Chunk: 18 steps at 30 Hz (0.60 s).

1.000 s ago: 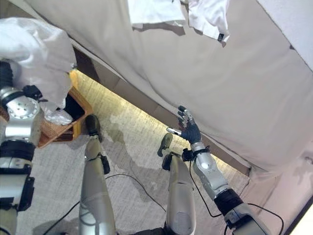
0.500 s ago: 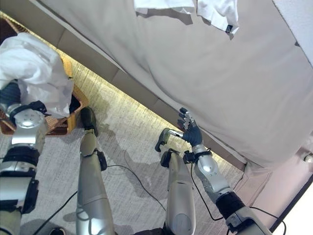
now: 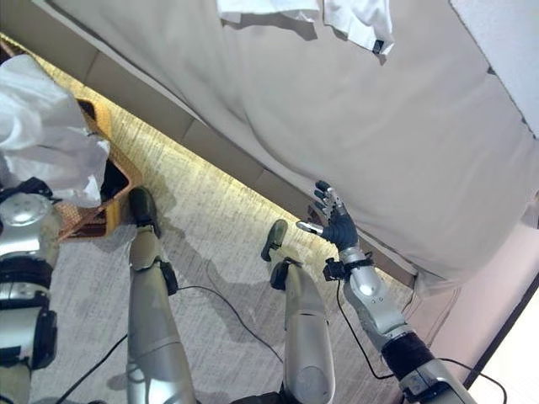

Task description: Pick up clothes into the bucket

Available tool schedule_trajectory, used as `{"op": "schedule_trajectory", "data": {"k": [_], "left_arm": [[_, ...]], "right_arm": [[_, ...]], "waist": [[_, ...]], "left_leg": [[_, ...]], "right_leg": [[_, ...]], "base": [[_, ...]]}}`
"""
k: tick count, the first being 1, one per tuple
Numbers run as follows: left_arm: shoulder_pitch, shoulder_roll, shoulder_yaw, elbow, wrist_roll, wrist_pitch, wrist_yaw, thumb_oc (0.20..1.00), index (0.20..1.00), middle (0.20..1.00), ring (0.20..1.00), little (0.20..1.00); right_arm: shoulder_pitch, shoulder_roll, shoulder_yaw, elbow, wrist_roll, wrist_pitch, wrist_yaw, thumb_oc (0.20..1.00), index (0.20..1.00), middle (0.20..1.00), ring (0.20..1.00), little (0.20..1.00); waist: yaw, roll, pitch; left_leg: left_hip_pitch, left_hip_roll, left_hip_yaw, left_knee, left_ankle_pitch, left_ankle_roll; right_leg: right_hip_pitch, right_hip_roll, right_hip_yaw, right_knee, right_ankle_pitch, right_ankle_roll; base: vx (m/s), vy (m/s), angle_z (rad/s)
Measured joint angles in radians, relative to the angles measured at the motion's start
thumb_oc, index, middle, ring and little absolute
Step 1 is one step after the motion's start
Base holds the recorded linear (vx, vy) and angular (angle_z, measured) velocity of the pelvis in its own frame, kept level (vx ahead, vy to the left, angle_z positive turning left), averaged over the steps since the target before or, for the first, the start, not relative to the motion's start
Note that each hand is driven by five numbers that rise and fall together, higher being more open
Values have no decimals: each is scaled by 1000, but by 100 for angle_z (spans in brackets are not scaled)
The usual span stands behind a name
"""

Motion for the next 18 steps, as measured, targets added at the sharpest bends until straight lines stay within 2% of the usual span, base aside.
{"op": "schedule_trajectory", "data": {"k": [3,6,9,18], "left_arm": [[28,24,44,28,-16,0,0,200,200,200,200,200],[33,22,46,30,-58,-8,0,200,200,200,200,200],[52,18,91,32,-127,-34,-3,200,200,200,200,200],[29,15,102,29,-166,-47,-10,200,200,200,200,200]], "right_arm": [[20,-14,0,0,10,-5,10,1000,1000,1000,1000,1000],[36,-19,1,0,25,-11,14,1000,1000,1000,1000,1000],[36,-18,1,-5,29,-14,15,1000,1000,1000,1000,1000],[36,-18,1,-6,40,-14,16,1000,1000,1000,1000,1000]], "waist": [[11,-1,-1],[29,-2,-2],[47,-5,-3],[51,-23,-16]], "left_leg": [[0,1,-5,-1,0,0],[3,-2,-8,0,0,-1],[3,-3,-10,2,0,-1],[4,-5,-22,5,-1,-2]], "right_leg": [[7,6,-4,-9,0,0],[17,4,-10,-12,1,1],[26,2,-16,-14,4,5],[45,4,-32,-32,6,6]], "base": [[0,0,0],[3,3,6],[-2,-2,5],[1,-4,2]]}}
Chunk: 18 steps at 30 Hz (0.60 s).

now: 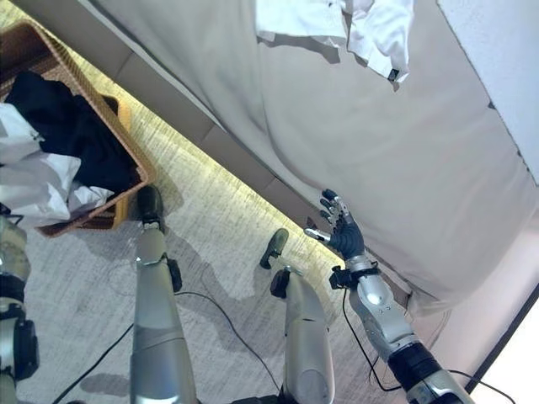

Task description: Pick up clothes into the bucket

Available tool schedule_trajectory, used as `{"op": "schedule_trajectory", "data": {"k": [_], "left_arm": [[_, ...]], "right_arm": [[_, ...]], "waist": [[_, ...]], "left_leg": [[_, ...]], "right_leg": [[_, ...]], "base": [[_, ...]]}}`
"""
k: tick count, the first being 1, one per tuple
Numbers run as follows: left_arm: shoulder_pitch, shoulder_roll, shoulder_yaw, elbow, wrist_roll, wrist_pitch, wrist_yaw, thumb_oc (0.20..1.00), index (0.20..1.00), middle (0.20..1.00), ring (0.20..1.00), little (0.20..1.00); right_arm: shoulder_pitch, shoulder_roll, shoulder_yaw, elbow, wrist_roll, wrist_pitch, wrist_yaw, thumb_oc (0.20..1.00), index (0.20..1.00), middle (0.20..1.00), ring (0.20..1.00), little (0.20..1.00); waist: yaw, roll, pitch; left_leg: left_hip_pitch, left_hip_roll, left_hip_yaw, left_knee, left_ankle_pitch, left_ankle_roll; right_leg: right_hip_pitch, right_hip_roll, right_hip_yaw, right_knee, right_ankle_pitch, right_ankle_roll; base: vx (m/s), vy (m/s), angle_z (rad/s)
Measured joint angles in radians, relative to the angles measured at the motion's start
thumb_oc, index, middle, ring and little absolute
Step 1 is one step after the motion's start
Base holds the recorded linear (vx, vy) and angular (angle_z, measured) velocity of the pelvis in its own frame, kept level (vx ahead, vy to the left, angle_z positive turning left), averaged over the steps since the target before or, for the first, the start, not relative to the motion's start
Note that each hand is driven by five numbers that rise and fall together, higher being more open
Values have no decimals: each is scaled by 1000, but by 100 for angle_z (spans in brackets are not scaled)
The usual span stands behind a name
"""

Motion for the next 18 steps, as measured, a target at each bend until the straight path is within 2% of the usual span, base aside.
{"op": "schedule_trajectory", "data": {"k": [5,11,18], "left_arm": [[-8,-19,-47,-19,-1,-1,-8,200,200,200,200,200],[-1,-37,-104,-135,28,-2,-21,200,200,200,200,200],[-3,-28,-149,-195,175,-1,-23,200,200,200,200,200]], "right_arm": [[0,0,0,-2,0,0,-2,1000,1000,1000,1000,1000],[0,2,-1,-2,0,0,-2,1000,1000,1000,1000,1000],[-2,4,-6,-3,-3,0,-2,1000,1000,1000,1000,1000]], "waist": [[-3,-1,-1],[-3,-2,-1],[-7,-2,-1]], "left_leg": [[0,-1,0,-1,-2,2],[0,-3,2,-4,0,0],[0,-1,8,-3,0,0]], "right_leg": [[0,2,1,-11,5,0],[0,2,2,-15,7,0],[-2,1,6,-15,12,0]], "base": [[-3,11,-2],[0,0,0],[0,0,0]]}}
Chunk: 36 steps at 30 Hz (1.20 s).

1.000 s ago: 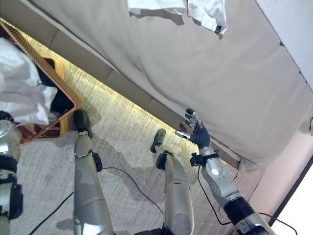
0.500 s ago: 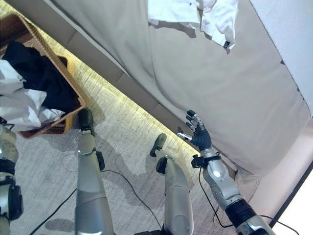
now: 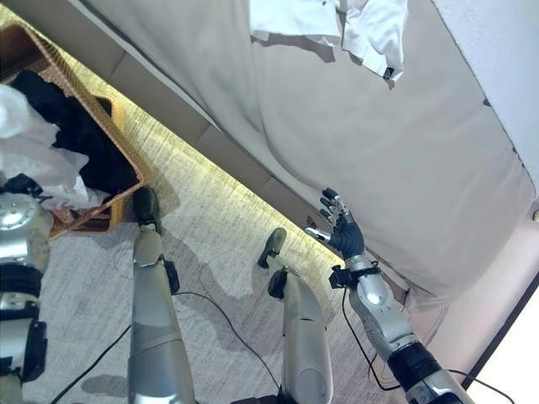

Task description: Pick up clothes into the bucket

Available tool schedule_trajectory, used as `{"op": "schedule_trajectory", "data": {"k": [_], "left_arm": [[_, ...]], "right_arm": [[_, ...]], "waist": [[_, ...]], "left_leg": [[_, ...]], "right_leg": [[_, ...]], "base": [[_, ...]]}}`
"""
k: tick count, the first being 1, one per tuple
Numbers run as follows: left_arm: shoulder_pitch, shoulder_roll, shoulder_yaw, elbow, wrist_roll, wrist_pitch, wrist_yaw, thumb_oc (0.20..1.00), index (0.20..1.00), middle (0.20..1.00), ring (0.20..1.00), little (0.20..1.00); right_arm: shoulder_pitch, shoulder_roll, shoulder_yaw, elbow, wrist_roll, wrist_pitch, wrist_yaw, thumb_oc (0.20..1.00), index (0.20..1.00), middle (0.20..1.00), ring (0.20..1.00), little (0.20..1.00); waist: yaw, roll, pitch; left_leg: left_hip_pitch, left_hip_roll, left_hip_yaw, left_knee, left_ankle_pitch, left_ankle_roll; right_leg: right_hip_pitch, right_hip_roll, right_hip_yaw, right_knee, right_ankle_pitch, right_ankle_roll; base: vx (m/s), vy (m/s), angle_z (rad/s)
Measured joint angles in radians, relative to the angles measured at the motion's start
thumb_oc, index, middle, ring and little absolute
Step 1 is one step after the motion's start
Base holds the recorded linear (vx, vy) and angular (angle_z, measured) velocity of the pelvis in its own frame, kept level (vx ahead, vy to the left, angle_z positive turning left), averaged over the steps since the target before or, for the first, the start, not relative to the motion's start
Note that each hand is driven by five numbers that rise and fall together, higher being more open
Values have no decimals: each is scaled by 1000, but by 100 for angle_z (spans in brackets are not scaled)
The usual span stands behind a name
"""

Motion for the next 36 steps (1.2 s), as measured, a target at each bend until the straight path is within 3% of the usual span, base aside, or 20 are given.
{"op": "schedule_trajectory", "data": {"k": [4,5,7,8,9,20,22,26,27,30,36], "left_arm": [[-5,0,1,45,-2,4,-18,200,200,200,200,200],[-14,-2,2,81,-8,13,-24,341,341,341,341,341],[-11,-8,5,87,-24,24,-31,489,489,489,489,489],[-10,-10,5,86,-31,24,-32,655,655,655,655,655],[-2,-11,6,86,-44,25,-38,1000,1000,1000,1000,1000],[1,-33,35,68,-94,21,-55,1000,1000,1000,1000,1000],[24,-103,88,-22,-160,-7,-47,1000,1000,1000,1000,1000],[94,-203,89,-177,-221,-66,-59,1000,1000,1000,1000,1000],[155,-279,103,-309,-280,-119,-85,1000,1000,1000,1000,1000],[257,-392,84,-416,-338,-171,-133,1000,1000,1000,1000,1000],[322,-424,80,-397,-359,-187,-179,1000,1000,1000,1000,1000]], "right_arm": [[0,0,0,0,0,0,1,1000,1000,1000,1000,1000],[-1,0,0,-1,0,0,1,1000,1000,1000,1000,1000],[0,0,0,0,0,0,1,1000,1000,1000,1000,1000],[0,0,0,-1,0,0,1,1000,1000,1000,1000,1000],[0,0,-4,-1,0,0,2,1000,1000,1000,1000,1000],[1,1,-38,-1,2,0,0,1000,1000,1000,1000,1000],[6,6,-39,0,2,0,-3,1000,1000,1000,1000,1000],[6,37,-70,4,0,2,-14,1000,1000,1000,1000,1000],[18,68,-111,10,0,4,-31,1000,1000,1000,1000,1000],[43,79,-143,11,-2,12,-43,1000,1000,1000,1000,1000],[67,79,-213,27,-13,27,-53,1000,1000,1000,1000,1000]], "waist": [[-8,0,0],[-13,0,0],[-17,0,0],[-17,0,0],[-18,0,0],[-7,0,0],[4,1,0],[15,3,2],[26,3,2],[42,8,5],[75,22,14]], "left_leg": [[1,2,4,1,0,0],[1,1,5,2,0,0],[1,2,5,2,0,0],[1,2,5,2,0,0],[1,3,6,2,-1,0],[20,1,21,2,-3,-3],[39,-1,28,1,-3,-3],[101,-11,46,-8,-9,4],[138,-16,62,-18,-19,12],[225,-32,89,-46,-24,16],[342,-36,109,-88,-32,6]], "right_leg": [[-2,0,3,0,0,0],[-2,0,4,0,0,0],[-3,0,5,0,0,0],[-4,0,5,1,1,0],[-5,-1,7,0,1,0],[-5,-4,26,10,1,0],[7,-11,30,16,1,0],[47,-25,47,25,-5,4],[68,-36,58,26,-7,6],[123,-58,80,21,-13,11],[224,-61,88,-16,-22,22]], "base": [[0,0,0],[0,0,0],[0,0,0],[0,0,0],[0,0,0],[2,-2,-1],[0,0,0],[-2,22,-1],[-4,33,-3],[-3,13,-1],[21,-10,-2]]}}
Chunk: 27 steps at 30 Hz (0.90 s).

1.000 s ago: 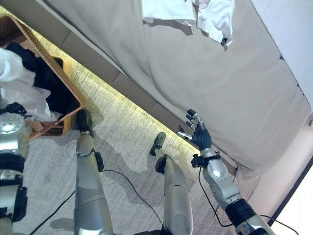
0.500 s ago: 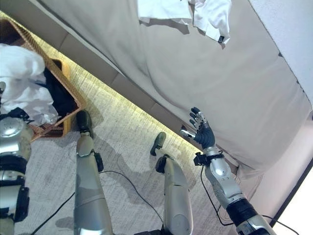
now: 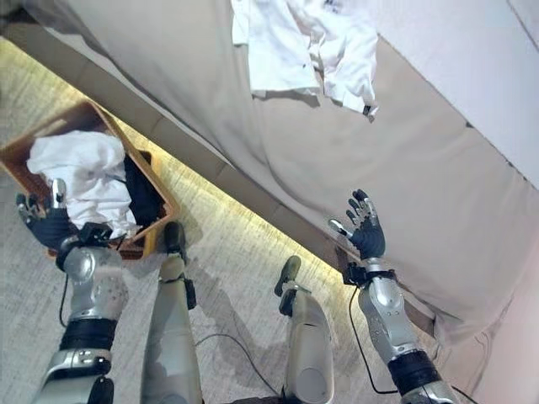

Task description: Pick up clothes into the bucket

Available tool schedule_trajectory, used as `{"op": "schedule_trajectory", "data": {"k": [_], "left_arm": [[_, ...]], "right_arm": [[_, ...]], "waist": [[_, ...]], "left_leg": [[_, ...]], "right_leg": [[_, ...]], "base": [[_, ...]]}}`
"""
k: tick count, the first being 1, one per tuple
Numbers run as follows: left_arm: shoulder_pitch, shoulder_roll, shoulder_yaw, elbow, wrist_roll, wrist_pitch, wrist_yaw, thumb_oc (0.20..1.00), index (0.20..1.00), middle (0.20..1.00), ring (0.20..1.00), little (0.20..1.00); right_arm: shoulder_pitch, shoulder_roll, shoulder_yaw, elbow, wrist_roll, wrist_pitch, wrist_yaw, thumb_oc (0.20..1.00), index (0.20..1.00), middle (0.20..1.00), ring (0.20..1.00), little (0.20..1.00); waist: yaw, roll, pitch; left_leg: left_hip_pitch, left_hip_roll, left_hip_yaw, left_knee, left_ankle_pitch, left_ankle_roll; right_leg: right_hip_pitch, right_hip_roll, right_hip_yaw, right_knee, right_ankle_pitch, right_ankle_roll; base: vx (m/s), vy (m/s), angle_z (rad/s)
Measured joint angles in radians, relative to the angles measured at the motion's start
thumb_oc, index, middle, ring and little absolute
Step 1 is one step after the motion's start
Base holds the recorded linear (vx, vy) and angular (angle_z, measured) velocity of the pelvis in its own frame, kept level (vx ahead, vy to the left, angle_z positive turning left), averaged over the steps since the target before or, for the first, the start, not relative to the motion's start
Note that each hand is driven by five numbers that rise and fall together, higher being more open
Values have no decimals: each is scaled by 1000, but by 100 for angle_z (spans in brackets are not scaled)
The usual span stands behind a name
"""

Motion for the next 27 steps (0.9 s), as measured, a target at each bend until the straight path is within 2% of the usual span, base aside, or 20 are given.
{"op": "schedule_trajectory", "data": {"k": [3,6,9,13,15,17,20,22,23,24,26,27], "left_arm": [[20,-27,-37,-12,48,1,-8,1000,1000,1000,1000,1000],[62,-23,-48,-93,165,5,-11,1000,1000,1000,1000,1000],[82,9,-83,-140,256,6,-42,1000,1000,1000,1000,1000],[91,73,-129,-192,327,-1,-143,1000,1000,1000,1000,1000],[99,68,-152,-196,324,-12,-228,1000,1000,1000,1000,1000],[123,35,-159,-195,273,-14,-304,1000,1000,1000,1000,1000],[192,5,-215,-193,245,-11,-397,1000,1000,1000,1000,1000],[206,0,-245,-191,219,2,-441,1000,1000,1000,1000,1000],[222,-2,-264,-185,218,8,-471,1000,1000,1000,1000,1000],[230,-3,-268,-185,213,13,-484,1000,1000,1000,1000,1000],[246,-4,-275,-151,189,23,-516,1000,1000,1000,1000,1000],[246,-11,-282,-135,189,33,-519,1000,1000,1000,1000,1000]], "right_arm": [[30,2,-33,17,-2,1,-8,1000,1000,1000,1000,1000],[43,6,-53,29,-22,2,-8,1000,1000,1000,1000,1000],[43,6,-81,29,-37,2,-8,1000,1000,1000,1000,1000],[32,5,-101,33,-45,2,-7,1000,1000,1000,1000,1000],[40,13,-102,34,-50,4,1,1000,1000,1000,1000,1000],[8,46,-90,44,-67,18,16,1000,1000,1000,1000,1000],[-13,42,-51,49,-139,36,37,1000,1000,1000,1000,1000],[-47,32,-8,85,-192,56,42,1000,1000,1000,1000,1000],[-45,33,12,85,-210,60,54,1000,1000,1000,1000,1000],[-47,33,24,85,-216,64,57,1000,1000,1000,1000,1000],[-60,41,67,99,-230,71,68,1000,1000,1000,1000,1000],[-59,39,67,108,-233,71,70,1000,1000,1000,1000,1000]], "waist": [[17,17,10],[21,19,9],[20,25,6],[16,32,-6],[13,54,-56],[12,54,-68],[-19,63,-199],[-30,55,-216],[-35,58,-256],[-36,60,-268],[-9,60,-273],[-14,69,-278]], "left_leg": [[96,-15,14,-27,1,1],[180,-18,29,-57,3,2],[241,-20,43,-69,-5,6],[326,-18,68,-73,-26,-5],[362,-14,90,-74,-31,-10],[444,-7,117,-84,-32,-10],[465,2,124,-97,-50,-19],[526,15,127,-104,-49,-19],[534,30,131,-104,-58,-29],[544,40,133,-104,-61,-34],[566,66,125,-57,-70,-44],[564,70,116,-53,-75,-51]], "right_leg": [[90,-12,0,-32,10,7],[174,-10,-6,-75,18,14],[238,-9,-4,-110,29,16],[321,-7,10,-155,37,18],[359,0,21,-184,50,16],[418,6,41,-202,64,13],[440,18,48,-234,63,14],[497,35,50,-251,63,14],[508,47,52,-260,54,13],[513,57,52,-261,49,11],[537,80,79,-262,37,-5],[544,86,75,-263,36,-7]], "base": [[66,-43,3],[13,-10,-1],[93,-29,-7],[92,2,-14],[112,-3,-24],[95,-37,-39],[104,-99,-20],[87,-123,-8],[67,-136,-15],[30,-96,-20],[43,48,-30],[196,172,-10]]}}
